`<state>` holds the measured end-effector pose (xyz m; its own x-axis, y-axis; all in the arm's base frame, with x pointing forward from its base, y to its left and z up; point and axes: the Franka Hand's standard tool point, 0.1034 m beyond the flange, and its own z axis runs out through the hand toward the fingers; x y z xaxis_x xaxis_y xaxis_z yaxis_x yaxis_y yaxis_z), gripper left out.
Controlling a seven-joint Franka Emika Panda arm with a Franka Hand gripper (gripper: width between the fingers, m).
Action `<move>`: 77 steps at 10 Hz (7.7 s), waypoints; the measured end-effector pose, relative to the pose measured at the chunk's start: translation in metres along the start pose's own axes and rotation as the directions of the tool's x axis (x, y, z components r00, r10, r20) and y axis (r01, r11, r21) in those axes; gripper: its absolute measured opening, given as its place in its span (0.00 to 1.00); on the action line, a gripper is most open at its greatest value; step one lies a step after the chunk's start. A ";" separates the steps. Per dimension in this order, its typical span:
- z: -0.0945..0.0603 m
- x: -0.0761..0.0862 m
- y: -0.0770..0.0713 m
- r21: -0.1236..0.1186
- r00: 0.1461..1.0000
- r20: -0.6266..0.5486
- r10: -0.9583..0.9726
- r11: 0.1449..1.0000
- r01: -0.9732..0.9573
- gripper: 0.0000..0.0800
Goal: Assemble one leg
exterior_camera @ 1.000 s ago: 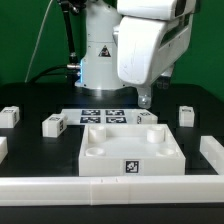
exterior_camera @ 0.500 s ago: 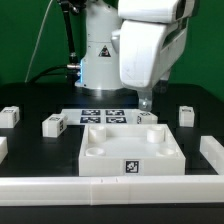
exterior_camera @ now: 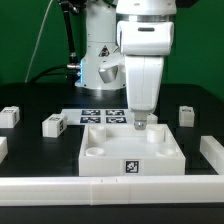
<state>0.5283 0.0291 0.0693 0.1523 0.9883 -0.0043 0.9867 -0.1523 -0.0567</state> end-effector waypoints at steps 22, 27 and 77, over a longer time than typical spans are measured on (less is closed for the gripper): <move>0.068 -0.028 -0.083 -0.011 0.991 -0.030 -0.130 0.991 0.130 0.68; 0.067 -0.028 -0.081 -0.016 0.991 -0.030 -0.129 0.992 0.128 0.09; 0.034 0.065 -0.112 0.119 0.009 -0.104 0.995 0.022 -0.993 0.81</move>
Offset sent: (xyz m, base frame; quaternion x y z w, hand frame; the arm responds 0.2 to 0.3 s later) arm -0.0187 0.0082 -0.0132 -0.0361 0.0717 -0.1637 0.9832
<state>0.4257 0.1101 0.0410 0.9887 -0.1426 0.0470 -0.1364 -0.9838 -0.1161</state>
